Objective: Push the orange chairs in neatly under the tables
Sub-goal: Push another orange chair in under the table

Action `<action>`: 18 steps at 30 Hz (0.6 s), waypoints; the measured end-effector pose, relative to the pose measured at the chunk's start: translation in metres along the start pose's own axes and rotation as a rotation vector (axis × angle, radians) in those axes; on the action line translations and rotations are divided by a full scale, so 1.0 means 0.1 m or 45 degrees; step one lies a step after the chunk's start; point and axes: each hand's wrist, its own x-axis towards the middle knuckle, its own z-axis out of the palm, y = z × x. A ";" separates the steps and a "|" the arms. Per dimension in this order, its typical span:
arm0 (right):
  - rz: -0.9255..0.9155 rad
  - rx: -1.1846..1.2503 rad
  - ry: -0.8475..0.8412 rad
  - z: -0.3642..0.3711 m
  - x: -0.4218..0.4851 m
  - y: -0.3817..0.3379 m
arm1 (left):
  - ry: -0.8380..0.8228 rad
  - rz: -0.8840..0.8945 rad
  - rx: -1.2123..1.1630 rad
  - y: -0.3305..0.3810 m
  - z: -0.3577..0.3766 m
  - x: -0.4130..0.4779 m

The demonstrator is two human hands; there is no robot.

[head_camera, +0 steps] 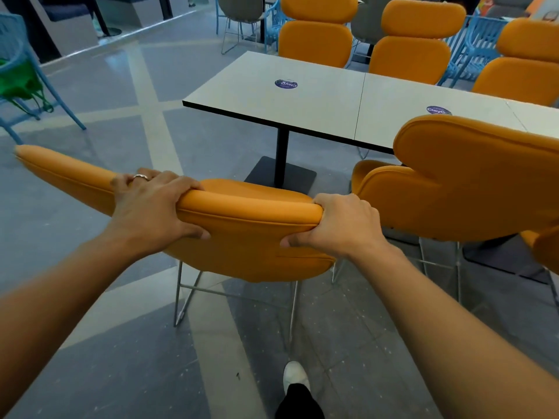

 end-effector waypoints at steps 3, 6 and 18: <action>-0.061 -0.132 -0.040 -0.03 0.01 -0.26 | -0.038 -0.070 0.037 -0.19 -0.04 -0.02; -0.158 -0.209 0.036 0.07 0.06 -0.60 | -0.052 -0.074 0.076 -0.31 -0.01 0.00; -0.136 -0.279 0.153 -0.08 0.61 -0.29 | 0.209 0.048 -0.045 -0.20 0.24 0.51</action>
